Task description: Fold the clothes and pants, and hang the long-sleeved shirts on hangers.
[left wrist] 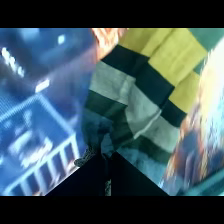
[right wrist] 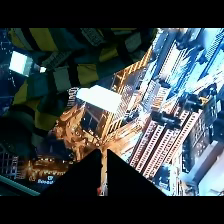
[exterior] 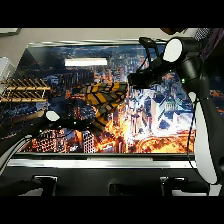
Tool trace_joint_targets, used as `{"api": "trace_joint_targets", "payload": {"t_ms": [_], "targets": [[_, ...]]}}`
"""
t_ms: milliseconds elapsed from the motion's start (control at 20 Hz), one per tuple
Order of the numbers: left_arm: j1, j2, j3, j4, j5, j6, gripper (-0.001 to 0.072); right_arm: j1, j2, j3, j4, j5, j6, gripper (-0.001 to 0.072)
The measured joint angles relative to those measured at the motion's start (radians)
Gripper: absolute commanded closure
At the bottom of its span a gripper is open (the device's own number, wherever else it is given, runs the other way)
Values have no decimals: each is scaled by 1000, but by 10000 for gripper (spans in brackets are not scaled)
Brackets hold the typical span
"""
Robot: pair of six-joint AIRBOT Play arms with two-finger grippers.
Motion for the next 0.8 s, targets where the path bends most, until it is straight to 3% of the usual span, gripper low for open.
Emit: {"api": "trace_joint_targets", "payload": {"t_ms": [150, 200, 250, 300, 400, 550, 600, 700, 800], "targets": [[63, 82, -5, 200, -150, -127, 688, -1, 13, 0, -25, 3, -11, 613], [92, 127, -13, 296, -200, -190, 688, -1, 18, 0, -47, 3, -14, 548], [123, 179, -24, 389, -246, -254, 687, -1, 21, 0, -66, 0, -15, 384], [155, 227, -34, 465, -282, -305, 687, -1, 23, -2, -80, -13, -19, 335], [222, 320, -48, 586, -346, -379, 686, -1, 21, -15, -102, -59, -6, 334], [312, 407, -59, 679, -397, -438, 686, -1, -10, -67, -106, -147, 55, 328], [332, 420, -60, 694, -405, -447, 686, -2, -30, -87, -79, -160, 69, 301], [358, 436, -63, 720, -409, -461, 686, 0, -87, -124, 47, -170, 50, 139], [372, 441, -64, 732, -409, -469, 686, 8, -150, -145, 209, -166, -3, 126]]}}
